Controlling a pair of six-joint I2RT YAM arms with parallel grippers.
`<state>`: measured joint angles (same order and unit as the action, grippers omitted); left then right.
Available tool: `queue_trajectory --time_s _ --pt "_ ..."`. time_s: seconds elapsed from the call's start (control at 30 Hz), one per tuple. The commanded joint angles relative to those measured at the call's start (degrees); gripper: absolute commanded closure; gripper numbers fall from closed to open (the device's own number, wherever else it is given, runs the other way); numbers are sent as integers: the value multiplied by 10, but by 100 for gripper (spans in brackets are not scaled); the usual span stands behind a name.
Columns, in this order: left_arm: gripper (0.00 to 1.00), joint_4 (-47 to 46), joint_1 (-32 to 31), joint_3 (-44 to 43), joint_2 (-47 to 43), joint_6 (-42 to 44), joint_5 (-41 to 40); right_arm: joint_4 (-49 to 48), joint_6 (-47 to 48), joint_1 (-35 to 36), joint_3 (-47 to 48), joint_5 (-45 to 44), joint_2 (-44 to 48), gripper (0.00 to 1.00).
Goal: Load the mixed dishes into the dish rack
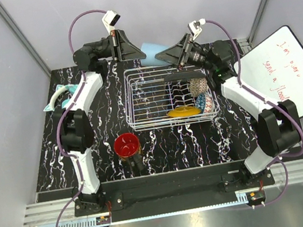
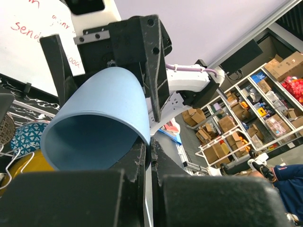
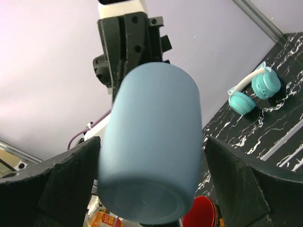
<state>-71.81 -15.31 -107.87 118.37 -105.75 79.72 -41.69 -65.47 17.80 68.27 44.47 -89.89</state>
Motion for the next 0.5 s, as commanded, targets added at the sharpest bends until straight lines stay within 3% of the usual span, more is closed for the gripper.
queue_trajectory --time_s 0.0,0.23,0.33,0.4,0.47 --pt "100 -185 -3 10 -23 -24 -13 -12 19 2 43 -11 -11 0" --pt "100 -185 -4 16 -29 -20 -15 -38 -5 2 68 0 -48 2" --pt "100 -184 -5 13 -26 -19 -16 -39 -14 1 71 9 -54 14" --pt "100 -184 -5 14 -25 -18 -15 -40 -15 2 68 12 -54 17" --pt "100 -184 -5 16 -25 -16 -13 -41 -15 2 61 13 -51 28"
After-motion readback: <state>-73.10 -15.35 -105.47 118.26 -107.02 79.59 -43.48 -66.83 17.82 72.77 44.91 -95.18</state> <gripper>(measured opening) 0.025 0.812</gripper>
